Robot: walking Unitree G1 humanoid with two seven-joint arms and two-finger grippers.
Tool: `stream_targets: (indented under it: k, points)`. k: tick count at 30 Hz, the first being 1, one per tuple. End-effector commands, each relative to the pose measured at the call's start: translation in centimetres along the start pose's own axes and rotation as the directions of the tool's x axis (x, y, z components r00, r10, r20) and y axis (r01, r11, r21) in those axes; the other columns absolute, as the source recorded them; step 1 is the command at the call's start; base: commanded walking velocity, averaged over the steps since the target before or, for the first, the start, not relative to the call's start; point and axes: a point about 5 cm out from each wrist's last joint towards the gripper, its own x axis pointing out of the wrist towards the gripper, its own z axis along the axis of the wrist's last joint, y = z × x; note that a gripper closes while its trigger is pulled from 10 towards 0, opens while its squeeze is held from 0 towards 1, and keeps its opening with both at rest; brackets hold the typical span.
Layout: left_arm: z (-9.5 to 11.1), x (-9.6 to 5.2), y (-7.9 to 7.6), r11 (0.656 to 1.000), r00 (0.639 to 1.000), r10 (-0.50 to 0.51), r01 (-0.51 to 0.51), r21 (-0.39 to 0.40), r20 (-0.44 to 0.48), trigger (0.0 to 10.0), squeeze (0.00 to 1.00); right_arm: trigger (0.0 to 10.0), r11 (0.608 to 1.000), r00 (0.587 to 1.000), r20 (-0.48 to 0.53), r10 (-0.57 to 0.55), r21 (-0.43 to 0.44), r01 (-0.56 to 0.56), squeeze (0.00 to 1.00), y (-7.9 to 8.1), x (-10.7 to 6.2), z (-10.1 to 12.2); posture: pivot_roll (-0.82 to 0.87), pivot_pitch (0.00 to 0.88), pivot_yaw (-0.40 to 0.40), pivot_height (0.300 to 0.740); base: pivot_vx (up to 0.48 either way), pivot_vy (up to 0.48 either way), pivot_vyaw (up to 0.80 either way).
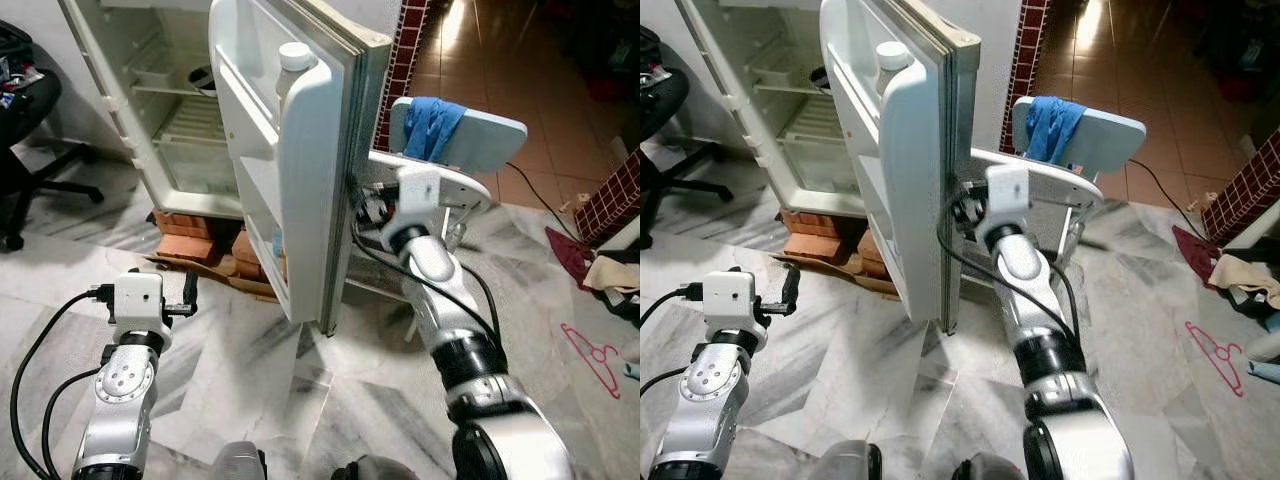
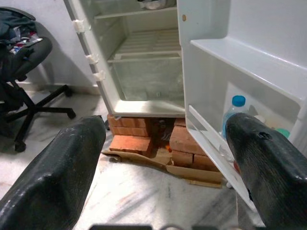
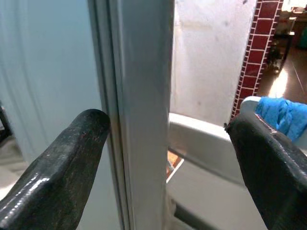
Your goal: Restocking fridge
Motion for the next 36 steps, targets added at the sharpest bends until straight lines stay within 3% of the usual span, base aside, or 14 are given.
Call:
stream_targets:
  k: [1, 7, 11, 12, 13, 15, 17, 18, 21, 25, 28, 34, 35, 36]
  points:
    - [0.3, -0.2, 0.3, 1.000, 1.000, 0.011, -0.011, 0.003, 0.007, 10.0, 0.00, 10.0, 0.999, 0.999, -0.016, -0.041, 0.015, 0.041, 0.00, -0.5, 0.3, -0.1, 0.06, 0.055, -0.039, 0.740, 0.000, 0.000, 0.00]
    - [0.2, -0.4, 0.2, 1.000, 1.000, 0.015, -0.015, 0.003, 0.005, 10.0, 0.00, 10.0, 0.997, 0.998, 0.004, -0.055, 0.063, 0.055, 0.00, 0.5, 2.4, 1.6, 0.07, 0.055, -0.048, 0.740, 0.000, 0.000, 0.00]
    - [0.2, -0.4, 0.2, 1.000, 1.000, 0.013, -0.014, 0.002, 0.005, 10.0, 0.00, 10.0, 0.961, 0.982, 0.105, 0.159, 0.210, -0.178, 0.00, 3.4, 2.7, 3.3, 0.07, 0.055, -0.050, 0.740, 0.000, 0.000, 0.00]
    - [0.2, -0.4, 0.1, 1.000, 1.000, 0.012, -0.012, 0.003, 0.005, 10.0, 0.00, 10.0, 0.913, 0.954, 0.162, 0.251, 0.288, -0.289, 0.00, 4.6, 2.5, 4.1, 0.08, 0.057, -0.053, 0.740, 0.000, 0.000, 0.00]
    - [0.3, -0.5, 0.1, 1.000, 1.000, 0.009, -0.009, 0.004, 0.007, 10.0, 0.00, 10.0, 0.800, 0.871, 0.274, 0.408, 0.352, -0.486, 0.00, 6.6, 1.4, 5.7, 0.08, 0.058, -0.053, 0.740, 0.000, 0.000, 0.00]
    - [0.3, -0.5, 0.1, 1.000, 1.000, 0.008, -0.008, 0.004, 0.008, 10.0, 0.00, 10.0, 0.744, 0.820, 0.324, 0.472, 0.352, -0.568, 0.00, 7.5, 0.8, 6.5, 0.08, 0.058, -0.053, 0.740, 0.000, 0.000, 0.00]
    - [0.4, -0.5, 0.1, 1.000, 1.000, 0.003, -0.003, 0.007, 0.013, 10.0, 0.00, 10.0, 0.640, 0.756, 0.394, 0.522, 0.405, -0.653, 0.00, 8.4, -0.2, 7.8, 0.07, 0.059, -0.052, 0.740, 0.000, 0.000, 0.00]
    - [0.4, -0.4, 0.1, 1.000, 1.000, 0.001, -0.001, 0.007, 0.015, 10.0, 0.00, 10.0, 0.557, 0.688, 0.435, 0.581, 0.405, -0.725, 0.00, 9.3, -1.4, 8.6, 0.07, 0.057, -0.051, 0.740, 0.000, 0.000, 0.00]
    - [0.5, -0.3, 0.1, 1.000, 1.000, -0.003, 0.003, 0.010, 0.017, 10.0, 0.00, 10.0, 0.490, 0.644, 0.438, 0.627, 0.421, -0.763, 0.00, 9.8, -2.5, 8.2, 0.06, 0.056, -0.045, 0.740, 0.000, 0.000, 0.00]
    - [0.5, -0.2, 0.0, 1.000, 1.000, -0.014, 0.013, 0.019, 0.021, 10.0, 0.00, 10.0, 0.512, 0.651, 0.366, 0.665, 0.412, -0.754, 0.00, 9.6, -3.0, 6.1, 0.07, 0.055, -0.043, 0.740, 0.000, 0.000, 0.00]
    - [0.6, -0.1, 0.2, 1.000, 1.000, -0.014, 0.013, 0.021, 0.023, 10.0, 0.00, 10.0, 0.618, 0.712, 0.232, 0.663, 0.367, -0.695, 0.00, 8.3, -3.4, 3.3, 0.07, 0.055, -0.044, 0.740, 0.000, 0.000, 0.00]
    - [0.7, 0.0, 0.3, 1.000, 1.000, -0.012, 0.011, 0.018, 0.024, 10.0, 0.00, 10.0, 0.704, 0.765, 0.097, 0.636, 0.333, -0.627, 0.00, 6.6, -4.4, 1.1, 0.07, 0.052, -0.048, 0.740, 0.000, 0.000, 0.00]
    - [0.8, 0.0, 0.3, 1.000, 1.000, -0.010, 0.010, 0.014, 0.018, 10.0, 0.00, 10.0, 0.765, 0.807, 0.043, 0.589, 0.290, -0.574, 0.00, 5.6, -4.6, 0.1, 0.07, 0.052, -0.048, 0.740, 0.000, 0.000, 0.00]
    - [0.8, 0.0, 0.3, 1.000, 1.000, -0.010, 0.010, 0.014, 0.018, 10.0, 0.00, 10.0, 0.765, 0.807, 0.043, 0.589, 0.290, -0.574, 0.00, 5.6, -4.6, 0.1, 0.07, 0.052, -0.048, 0.740, 0.000, 0.000, 0.00]
